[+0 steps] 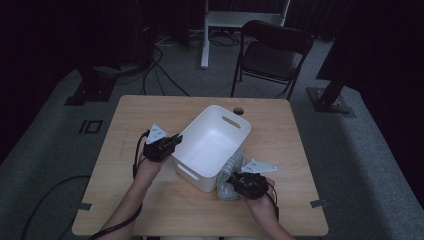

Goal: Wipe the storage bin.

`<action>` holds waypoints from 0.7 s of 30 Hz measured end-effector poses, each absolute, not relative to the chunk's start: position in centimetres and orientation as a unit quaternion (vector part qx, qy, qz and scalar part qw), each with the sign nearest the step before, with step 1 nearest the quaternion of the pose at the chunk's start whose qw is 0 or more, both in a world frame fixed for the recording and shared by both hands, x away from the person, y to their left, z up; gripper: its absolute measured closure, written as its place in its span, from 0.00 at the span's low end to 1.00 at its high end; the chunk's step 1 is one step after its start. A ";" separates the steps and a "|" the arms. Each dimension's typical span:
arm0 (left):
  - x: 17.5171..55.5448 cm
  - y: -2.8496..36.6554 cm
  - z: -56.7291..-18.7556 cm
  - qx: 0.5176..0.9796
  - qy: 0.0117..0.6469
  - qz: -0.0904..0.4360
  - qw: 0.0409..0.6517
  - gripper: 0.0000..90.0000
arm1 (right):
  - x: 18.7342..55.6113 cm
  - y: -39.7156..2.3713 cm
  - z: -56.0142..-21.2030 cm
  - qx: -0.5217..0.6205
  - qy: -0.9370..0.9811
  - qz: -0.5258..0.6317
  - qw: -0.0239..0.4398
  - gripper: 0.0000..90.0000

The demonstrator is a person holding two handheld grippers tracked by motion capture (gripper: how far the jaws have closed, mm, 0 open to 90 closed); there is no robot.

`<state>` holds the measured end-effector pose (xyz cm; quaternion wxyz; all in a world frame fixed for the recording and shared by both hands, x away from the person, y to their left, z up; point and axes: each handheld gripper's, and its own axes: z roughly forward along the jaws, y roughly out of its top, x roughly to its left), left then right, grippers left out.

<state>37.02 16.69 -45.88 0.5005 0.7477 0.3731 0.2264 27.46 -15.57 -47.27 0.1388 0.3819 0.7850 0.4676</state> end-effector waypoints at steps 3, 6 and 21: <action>37.0 16.7 -45.9 0.747 0.375 0.228 0.500 0.94 | 25.9 -15.4 -45.5 0.364 0.773 0.500 0.144 0.84; 37.0 16.6 -45.8 0.747 0.378 0.229 0.497 0.94 | 25.0 -14.1 -45.4 0.344 0.780 0.502 0.144 0.84; 36.9 16.7 -45.9 0.749 0.373 0.226 0.499 0.96 | 25.6 -12.2 -48.2 0.350 0.802 0.459 0.154 0.84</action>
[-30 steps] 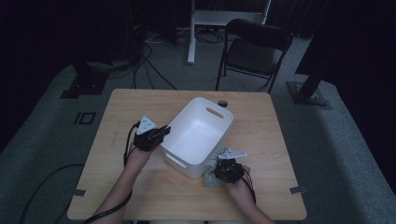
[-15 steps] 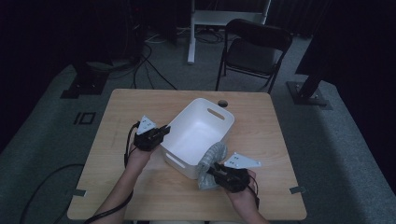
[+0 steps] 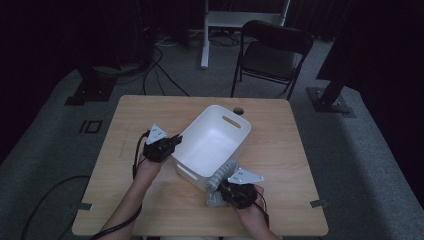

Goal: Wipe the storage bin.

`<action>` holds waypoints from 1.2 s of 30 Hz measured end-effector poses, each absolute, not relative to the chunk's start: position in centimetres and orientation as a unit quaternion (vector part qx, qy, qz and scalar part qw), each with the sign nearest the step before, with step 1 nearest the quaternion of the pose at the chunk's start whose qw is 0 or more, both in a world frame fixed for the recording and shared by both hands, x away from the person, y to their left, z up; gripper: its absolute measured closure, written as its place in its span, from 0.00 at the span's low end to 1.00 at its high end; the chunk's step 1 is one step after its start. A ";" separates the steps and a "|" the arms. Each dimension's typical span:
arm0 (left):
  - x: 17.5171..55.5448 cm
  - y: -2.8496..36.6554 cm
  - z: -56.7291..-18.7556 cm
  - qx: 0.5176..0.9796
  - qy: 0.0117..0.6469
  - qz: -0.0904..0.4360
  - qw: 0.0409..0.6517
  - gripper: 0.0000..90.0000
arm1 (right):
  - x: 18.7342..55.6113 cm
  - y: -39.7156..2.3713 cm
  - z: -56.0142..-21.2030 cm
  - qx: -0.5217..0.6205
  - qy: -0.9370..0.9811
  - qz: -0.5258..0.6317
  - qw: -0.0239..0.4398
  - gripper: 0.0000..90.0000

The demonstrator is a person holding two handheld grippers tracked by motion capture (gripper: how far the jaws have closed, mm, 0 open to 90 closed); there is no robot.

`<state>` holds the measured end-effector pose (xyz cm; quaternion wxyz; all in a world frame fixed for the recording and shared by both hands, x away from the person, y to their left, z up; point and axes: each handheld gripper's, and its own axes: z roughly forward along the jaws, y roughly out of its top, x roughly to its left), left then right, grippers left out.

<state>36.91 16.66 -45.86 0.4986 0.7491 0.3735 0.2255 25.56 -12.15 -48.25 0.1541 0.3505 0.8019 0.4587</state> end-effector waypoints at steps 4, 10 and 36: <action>36.9 16.6 -45.8 0.750 0.372 0.228 0.496 0.96 | 25.8 -12.0 -49.2 0.358 0.808 0.445 0.145 0.84; 36.8 16.7 -45.8 0.752 0.370 0.229 0.495 0.96 | 26.4 -12.0 -50.7 0.367 0.818 0.424 0.125 0.84; 37.2 16.9 -45.8 0.757 0.363 0.213 0.500 0.95 | 28.4 -14.7 -49.1 0.401 0.789 0.448 0.123 0.84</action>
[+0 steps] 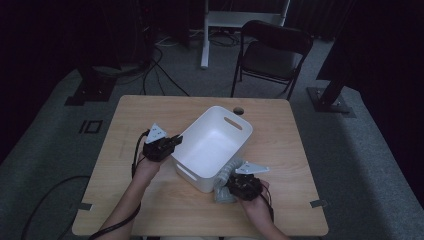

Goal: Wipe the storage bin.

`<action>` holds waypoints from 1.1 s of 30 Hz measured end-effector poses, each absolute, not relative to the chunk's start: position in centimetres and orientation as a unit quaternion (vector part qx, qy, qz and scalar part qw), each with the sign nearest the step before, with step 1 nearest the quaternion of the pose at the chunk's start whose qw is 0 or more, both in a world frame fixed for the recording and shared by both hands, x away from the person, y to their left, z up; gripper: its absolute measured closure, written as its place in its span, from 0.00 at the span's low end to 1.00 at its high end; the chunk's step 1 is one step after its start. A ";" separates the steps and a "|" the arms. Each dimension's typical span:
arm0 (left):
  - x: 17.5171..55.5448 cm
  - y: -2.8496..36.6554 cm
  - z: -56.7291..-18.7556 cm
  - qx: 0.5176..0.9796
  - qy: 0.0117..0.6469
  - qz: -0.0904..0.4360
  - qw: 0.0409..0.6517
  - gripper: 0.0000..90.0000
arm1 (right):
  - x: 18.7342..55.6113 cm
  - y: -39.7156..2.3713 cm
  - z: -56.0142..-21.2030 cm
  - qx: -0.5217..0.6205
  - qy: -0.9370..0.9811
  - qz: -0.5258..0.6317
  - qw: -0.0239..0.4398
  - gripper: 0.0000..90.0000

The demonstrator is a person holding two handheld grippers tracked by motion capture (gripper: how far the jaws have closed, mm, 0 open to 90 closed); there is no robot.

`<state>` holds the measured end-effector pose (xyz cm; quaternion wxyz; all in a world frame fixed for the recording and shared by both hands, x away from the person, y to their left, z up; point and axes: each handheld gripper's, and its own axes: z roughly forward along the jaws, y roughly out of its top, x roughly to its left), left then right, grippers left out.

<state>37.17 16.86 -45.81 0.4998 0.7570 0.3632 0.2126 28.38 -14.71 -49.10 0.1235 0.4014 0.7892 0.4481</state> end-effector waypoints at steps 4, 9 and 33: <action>37.1 16.8 -45.8 0.762 0.357 0.213 0.497 0.95 | 28.6 -15.8 -47.2 0.405 0.762 0.482 0.152 0.84; 37.2 16.7 -45.7 0.764 0.355 0.207 0.498 0.95 | 29.0 -15.5 -47.9 0.406 0.765 0.471 0.168 0.84; 37.2 16.8 -45.7 0.764 0.359 0.208 0.494 0.94 | 30.7 -17.0 -49.1 0.428 0.765 0.465 0.123 0.84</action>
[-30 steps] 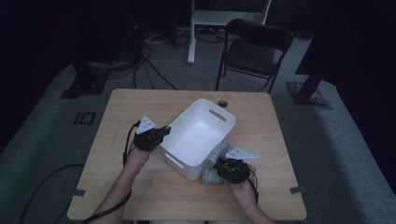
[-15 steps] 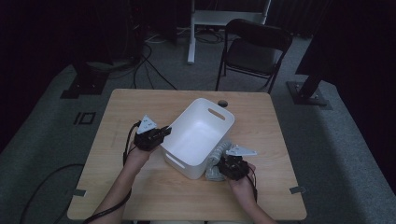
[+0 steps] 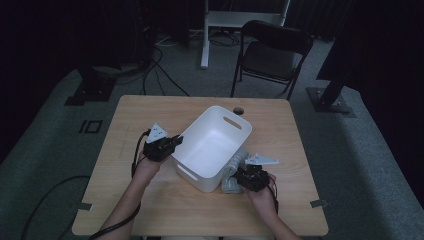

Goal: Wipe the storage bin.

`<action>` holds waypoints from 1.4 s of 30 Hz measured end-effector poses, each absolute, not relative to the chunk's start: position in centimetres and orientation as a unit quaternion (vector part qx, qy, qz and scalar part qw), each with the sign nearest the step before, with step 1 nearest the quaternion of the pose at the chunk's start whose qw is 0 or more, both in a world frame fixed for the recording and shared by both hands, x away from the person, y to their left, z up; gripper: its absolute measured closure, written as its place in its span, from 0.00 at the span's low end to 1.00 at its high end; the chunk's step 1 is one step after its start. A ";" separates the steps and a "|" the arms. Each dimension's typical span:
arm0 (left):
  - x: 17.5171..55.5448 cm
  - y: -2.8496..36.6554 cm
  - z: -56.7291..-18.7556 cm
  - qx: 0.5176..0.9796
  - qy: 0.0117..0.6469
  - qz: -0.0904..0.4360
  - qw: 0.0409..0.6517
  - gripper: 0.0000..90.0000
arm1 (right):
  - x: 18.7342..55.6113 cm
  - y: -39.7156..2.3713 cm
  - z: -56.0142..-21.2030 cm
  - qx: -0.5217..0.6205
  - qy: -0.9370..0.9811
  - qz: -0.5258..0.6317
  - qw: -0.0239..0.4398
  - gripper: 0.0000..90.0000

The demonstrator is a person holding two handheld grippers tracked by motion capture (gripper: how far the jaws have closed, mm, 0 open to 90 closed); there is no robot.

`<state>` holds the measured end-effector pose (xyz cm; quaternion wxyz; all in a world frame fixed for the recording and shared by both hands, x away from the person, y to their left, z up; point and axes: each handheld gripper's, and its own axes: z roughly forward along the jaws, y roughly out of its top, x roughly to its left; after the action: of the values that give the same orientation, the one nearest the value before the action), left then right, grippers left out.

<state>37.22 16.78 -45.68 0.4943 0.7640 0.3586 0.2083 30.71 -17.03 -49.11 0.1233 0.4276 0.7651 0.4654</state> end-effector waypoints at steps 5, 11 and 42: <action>37.3 16.9 -45.7 0.770 0.351 0.201 0.494 0.94 | 30.2 -17.4 -46.1 0.407 0.750 0.498 0.155 0.84; 37.3 16.7 -45.6 0.774 0.340 0.200 0.495 0.92 | 30.9 -17.3 -47.0 0.420 0.751 0.485 0.155 0.84; 37.4 16.4 -45.6 0.778 0.338 0.206 0.488 0.93 | 31.9 -18.5 -45.9 0.432 0.741 0.493 0.146 0.84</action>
<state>37.36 16.43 -45.58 0.4881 0.7778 0.3383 0.2059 31.88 -18.49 -45.94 0.1464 0.4319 0.7411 0.4927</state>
